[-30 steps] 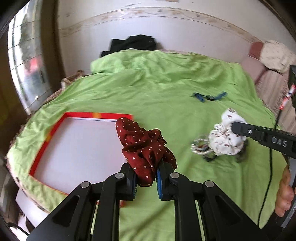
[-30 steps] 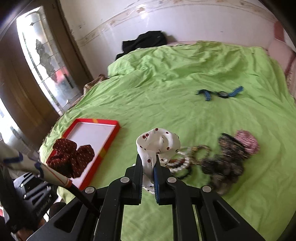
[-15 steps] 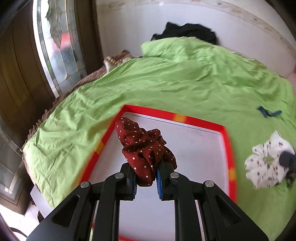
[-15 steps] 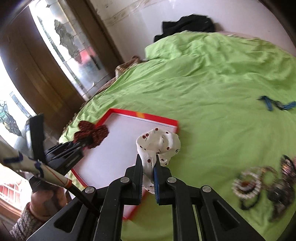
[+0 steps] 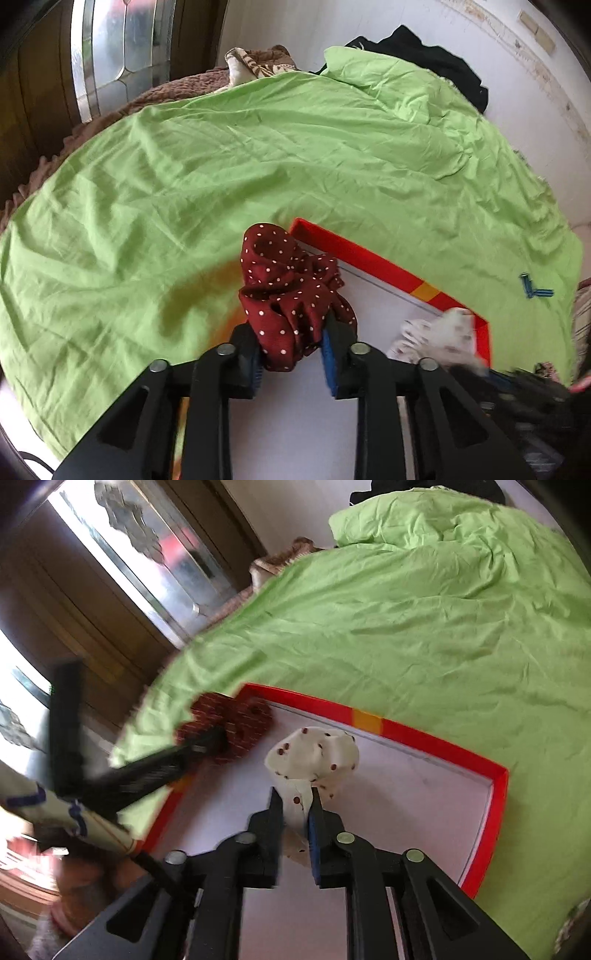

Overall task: Organize jewelry
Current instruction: 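Carry both scrunchies into the red-rimmed tray and open both tools, then move both open tools back to the jewelry pile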

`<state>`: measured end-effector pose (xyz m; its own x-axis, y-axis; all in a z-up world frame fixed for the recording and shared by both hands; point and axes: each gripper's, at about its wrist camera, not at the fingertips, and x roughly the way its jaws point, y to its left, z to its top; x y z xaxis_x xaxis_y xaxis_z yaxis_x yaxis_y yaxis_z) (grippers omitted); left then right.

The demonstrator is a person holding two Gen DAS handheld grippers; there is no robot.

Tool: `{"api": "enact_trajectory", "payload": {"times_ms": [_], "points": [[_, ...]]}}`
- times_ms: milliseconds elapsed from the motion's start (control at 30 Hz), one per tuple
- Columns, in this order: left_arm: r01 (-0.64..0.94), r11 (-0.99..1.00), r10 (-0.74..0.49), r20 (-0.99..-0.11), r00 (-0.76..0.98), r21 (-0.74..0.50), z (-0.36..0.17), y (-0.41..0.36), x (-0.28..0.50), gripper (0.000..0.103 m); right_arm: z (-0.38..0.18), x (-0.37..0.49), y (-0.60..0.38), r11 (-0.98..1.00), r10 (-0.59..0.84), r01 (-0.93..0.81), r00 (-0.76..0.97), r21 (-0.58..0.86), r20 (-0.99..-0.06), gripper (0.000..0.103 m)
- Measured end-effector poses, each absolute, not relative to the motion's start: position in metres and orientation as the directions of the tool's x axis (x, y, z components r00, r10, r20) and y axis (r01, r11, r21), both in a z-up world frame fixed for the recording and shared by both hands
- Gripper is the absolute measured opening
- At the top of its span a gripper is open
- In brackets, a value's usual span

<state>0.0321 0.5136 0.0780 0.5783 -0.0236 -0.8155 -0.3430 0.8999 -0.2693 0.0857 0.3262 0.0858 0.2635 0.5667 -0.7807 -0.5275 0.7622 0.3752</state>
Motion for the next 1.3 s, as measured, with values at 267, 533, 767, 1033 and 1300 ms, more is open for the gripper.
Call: {"api": "enact_trajectory", "payload": {"times_ms": [267,533,767,1033,1300], "points": [[-0.329,0.920,0.056,-0.762,0.645,-0.211,0.108,0.504,0.006,0.051,0.110,0.079,0.301,0.777,0.557,-0.547,0.370,0.310,-0.744,0.060],[-0.356,0.933,0.216,-0.724,0.655,-0.043,0.137,0.469,-0.050,0.051,0.130,0.027,0.243,0.800,0.520,-0.548,0.430,0.244,-0.738,0.061],[-0.347,0.938,0.272,-0.684,0.677,0.029,0.158,0.413,-0.102,0.054,0.128,-0.029,0.165,0.827,0.491,-0.514,0.463,0.228,-0.738,0.061],[-0.286,0.958,0.235,-0.662,0.711,0.033,0.180,0.323,-0.133,0.056,0.115,-0.067,0.048,0.910,0.404,-0.311,0.517,0.274,-0.755,0.067],[-0.237,0.970,0.221,-0.632,0.742,0.061,0.194,0.235,-0.157,0.068,0.133,-0.111,-0.045,0.991,0.136,-0.095,0.724,0.097,-0.676,0.101]]}}
